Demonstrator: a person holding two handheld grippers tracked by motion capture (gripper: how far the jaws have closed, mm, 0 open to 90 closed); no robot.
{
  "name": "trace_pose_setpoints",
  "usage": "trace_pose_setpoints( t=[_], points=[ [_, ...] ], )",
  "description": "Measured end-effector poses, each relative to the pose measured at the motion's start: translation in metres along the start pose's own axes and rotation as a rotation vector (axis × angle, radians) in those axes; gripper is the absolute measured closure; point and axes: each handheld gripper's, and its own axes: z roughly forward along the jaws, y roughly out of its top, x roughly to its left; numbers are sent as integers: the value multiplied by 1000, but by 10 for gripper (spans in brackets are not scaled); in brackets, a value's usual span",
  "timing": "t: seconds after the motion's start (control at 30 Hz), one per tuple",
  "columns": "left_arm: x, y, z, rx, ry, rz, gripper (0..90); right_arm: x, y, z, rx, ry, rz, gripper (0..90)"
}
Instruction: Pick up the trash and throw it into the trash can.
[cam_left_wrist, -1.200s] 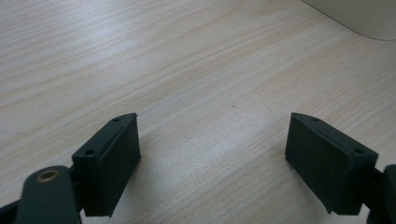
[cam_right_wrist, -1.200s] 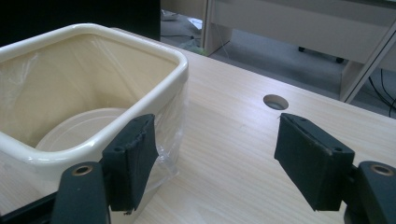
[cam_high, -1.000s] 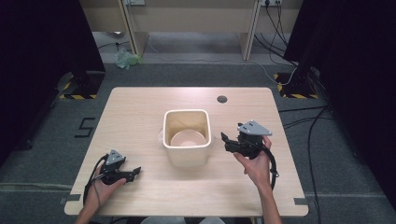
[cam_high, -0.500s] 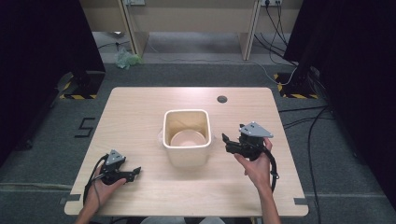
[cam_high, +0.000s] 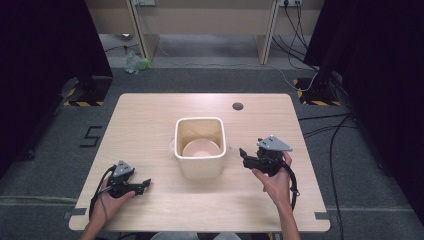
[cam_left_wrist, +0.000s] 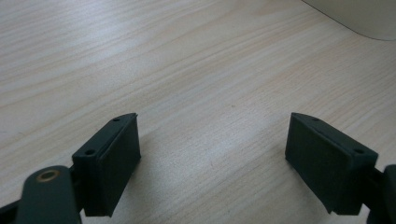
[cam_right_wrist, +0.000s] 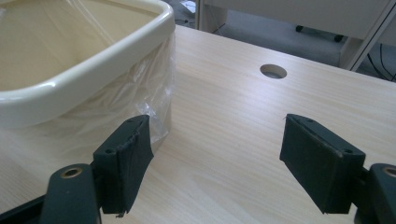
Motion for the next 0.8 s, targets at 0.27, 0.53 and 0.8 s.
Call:
trace_pose_setpoints(
  t=[0.27, 0.53, 0.8],
  points=[
    [0, 0, 0, -2, 0, -2, 172, 0, -7, 3, 21, 0, -1, 248],
    [0, 0, 0, -1, 1, -2, 172, -1, -14, 5, 42, -2, 3, 248],
    [0, 0, 0, -1, 0, -1, 172, 0, -22, 7, 64, 3, 2, 248]
  ],
)
